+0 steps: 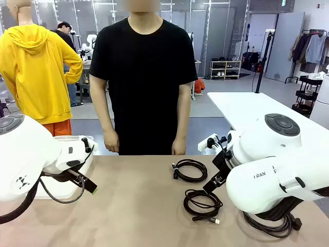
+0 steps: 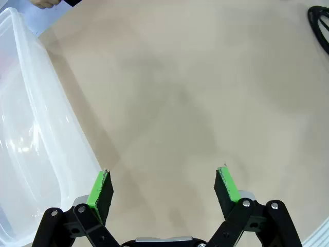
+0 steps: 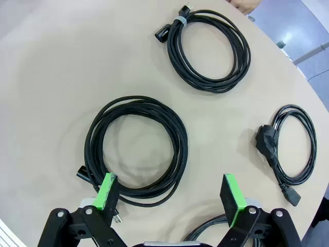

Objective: Organize and store the cables.
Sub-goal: Place the Power Cable into the Organizing box.

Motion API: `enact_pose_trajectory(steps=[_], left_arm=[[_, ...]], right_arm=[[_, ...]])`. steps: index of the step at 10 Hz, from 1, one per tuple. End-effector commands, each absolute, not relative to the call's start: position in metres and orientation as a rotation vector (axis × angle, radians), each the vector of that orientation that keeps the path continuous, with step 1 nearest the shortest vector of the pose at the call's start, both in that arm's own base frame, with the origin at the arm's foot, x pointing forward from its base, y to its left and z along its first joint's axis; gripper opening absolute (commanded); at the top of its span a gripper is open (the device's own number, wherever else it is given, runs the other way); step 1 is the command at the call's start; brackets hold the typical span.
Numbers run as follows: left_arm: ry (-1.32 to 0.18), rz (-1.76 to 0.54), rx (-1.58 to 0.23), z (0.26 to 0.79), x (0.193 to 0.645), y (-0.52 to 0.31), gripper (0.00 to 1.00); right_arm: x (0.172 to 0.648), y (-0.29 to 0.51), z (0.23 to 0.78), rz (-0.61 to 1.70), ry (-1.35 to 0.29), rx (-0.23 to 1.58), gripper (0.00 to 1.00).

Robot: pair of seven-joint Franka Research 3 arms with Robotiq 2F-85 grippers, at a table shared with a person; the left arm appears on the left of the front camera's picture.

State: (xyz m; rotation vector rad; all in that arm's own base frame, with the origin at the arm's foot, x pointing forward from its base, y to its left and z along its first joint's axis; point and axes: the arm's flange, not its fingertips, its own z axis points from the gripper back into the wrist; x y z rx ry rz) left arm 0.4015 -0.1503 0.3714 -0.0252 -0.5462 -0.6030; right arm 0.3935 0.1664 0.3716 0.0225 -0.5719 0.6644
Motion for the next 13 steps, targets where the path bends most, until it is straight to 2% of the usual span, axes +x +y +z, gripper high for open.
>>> enact_pose_trajectory(steps=[1, 10, 11, 13], left_arm=[[-0.546, -0.603, -0.025, 0.371, 0.401, -0.150, 1.00], [-0.546, -0.604, -0.025, 0.371, 0.401, -0.151, 1.00], [-0.579, -0.619, -0.035, 0.395, 0.404, -0.148, 1.00], [-0.531, -0.730, -0.139, 0.455, 0.388, -0.124, 1.00]], right_arm=[[0.393, 0.166, 0.372, 0.664, -0.572, 0.023, 1.00], [0.393, 0.166, 0.372, 0.666, -0.572, 0.021, 1.00], [0.394, 0.154, 0.405, 0.668, -0.576, 0.055, 1.00], [0.395, 0.119, 0.463, 0.740, -0.571, 0.115, 1.00]])
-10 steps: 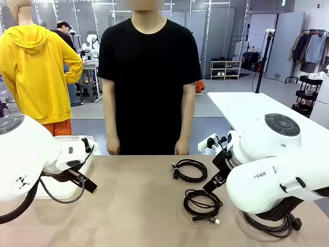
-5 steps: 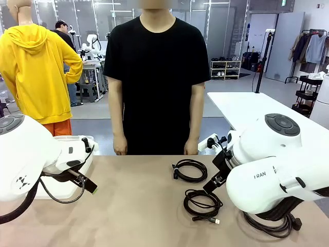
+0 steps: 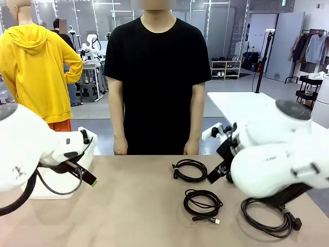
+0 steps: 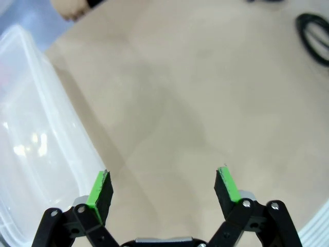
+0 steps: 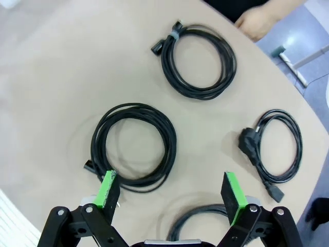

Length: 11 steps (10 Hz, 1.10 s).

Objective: Organize and store the cables.
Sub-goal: Place the Power Cable into the Organizing box.

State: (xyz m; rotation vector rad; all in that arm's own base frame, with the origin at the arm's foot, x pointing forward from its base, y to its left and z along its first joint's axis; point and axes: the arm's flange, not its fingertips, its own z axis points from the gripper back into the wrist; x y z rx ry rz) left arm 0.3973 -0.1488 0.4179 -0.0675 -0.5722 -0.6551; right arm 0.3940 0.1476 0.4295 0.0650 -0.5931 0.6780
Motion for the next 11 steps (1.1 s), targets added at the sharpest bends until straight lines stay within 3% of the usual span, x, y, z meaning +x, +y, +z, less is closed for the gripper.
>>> enact_pose_trajectory(steps=[1, 5, 9, 11], left_arm=[[-0.540, -0.771, -0.154, 0.480, 0.374, -0.105, 1.00], [-0.689, -0.835, -0.324, 0.525, 0.306, -0.007, 1.00], [-0.830, -0.779, -0.414, 0.517, 0.265, 0.061, 1.00], [-0.869, -0.702, -0.456, 0.513, 0.260, 0.073, 1.00]], right_arm=[[0.393, 0.093, 0.484, 0.789, -0.569, 0.148, 1.00], [0.327, -0.037, 0.538, 0.833, -0.672, 0.295, 1.00], [0.257, -0.136, 0.504, 0.679, -0.797, 0.397, 1.00], [0.235, -0.148, 0.485, 0.608, -0.833, 0.423, 1.00]])
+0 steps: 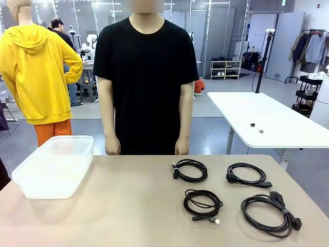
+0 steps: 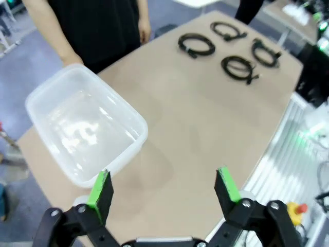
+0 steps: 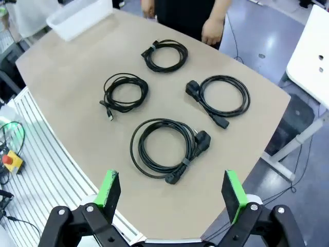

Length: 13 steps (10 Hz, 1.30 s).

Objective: Organize and store the cables.
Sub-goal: Place the Power Cable into the Organizing box.

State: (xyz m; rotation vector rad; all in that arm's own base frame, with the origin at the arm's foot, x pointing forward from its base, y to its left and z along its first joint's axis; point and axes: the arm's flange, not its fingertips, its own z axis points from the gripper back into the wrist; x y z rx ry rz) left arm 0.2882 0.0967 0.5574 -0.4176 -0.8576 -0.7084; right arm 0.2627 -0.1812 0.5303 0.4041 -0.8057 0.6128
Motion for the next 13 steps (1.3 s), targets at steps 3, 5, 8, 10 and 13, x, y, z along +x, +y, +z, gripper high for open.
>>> enact_pose_trajectory(steps=[3, 5, 8, 10, 13], left_arm=[[-0.843, -0.740, -0.402, 0.5583, 0.2906, 0.0872, 1.00], [-0.843, -0.740, -0.402, 0.5583, 0.2906, 0.0872, 1.00], [-0.843, -0.740, -0.402, 0.5583, 0.2906, 0.0872, 1.00], [-0.843, -0.740, -0.402, 0.5583, 0.2906, 0.0872, 1.00], [-0.843, -0.740, -0.402, 0.5583, 0.2906, 0.0872, 1.00]], right_arm=[[0.2713, -0.1649, 0.5380, 0.656, -0.792, 0.389, 1.00], [0.2713, -0.1649, 0.5380, 0.656, -0.792, 0.389, 1.00], [0.2713, -0.1649, 0.5380, 0.656, -0.792, 0.389, 1.00], [0.2713, -0.1649, 0.5380, 0.656, -0.792, 0.389, 1.00], [0.2713, -0.1649, 0.5380, 0.656, -0.792, 0.389, 1.00]])
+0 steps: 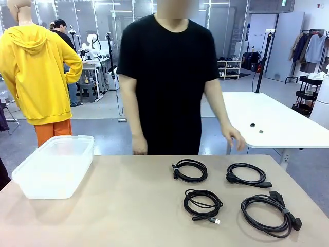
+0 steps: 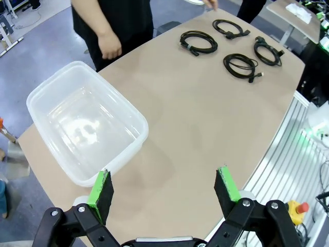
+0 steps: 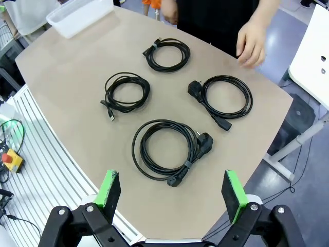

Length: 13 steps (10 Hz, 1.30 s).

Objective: Organize and store the cables.
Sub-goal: Place the Power Cable into the Organizing box.

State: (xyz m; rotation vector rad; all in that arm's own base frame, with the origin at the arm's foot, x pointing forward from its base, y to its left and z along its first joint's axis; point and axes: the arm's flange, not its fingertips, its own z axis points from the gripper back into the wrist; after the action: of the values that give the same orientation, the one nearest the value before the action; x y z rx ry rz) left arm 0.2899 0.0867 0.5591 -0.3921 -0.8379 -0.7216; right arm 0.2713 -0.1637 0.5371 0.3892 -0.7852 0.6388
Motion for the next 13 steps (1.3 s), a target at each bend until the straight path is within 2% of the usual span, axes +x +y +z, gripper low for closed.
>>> enact_pose_trajectory(steps=[1, 13], left_arm=[[-0.843, -0.740, -0.402, 0.5583, 0.2906, 0.0872, 1.00], [-0.843, -0.740, -0.402, 0.5583, 0.2906, 0.0872, 1.00]], right_arm=[[0.2713, -0.1649, 0.5380, 0.656, -0.792, 0.389, 1.00], [0.2708, -0.1644, 0.5372, 0.637, -0.787, 0.387, 1.00]])
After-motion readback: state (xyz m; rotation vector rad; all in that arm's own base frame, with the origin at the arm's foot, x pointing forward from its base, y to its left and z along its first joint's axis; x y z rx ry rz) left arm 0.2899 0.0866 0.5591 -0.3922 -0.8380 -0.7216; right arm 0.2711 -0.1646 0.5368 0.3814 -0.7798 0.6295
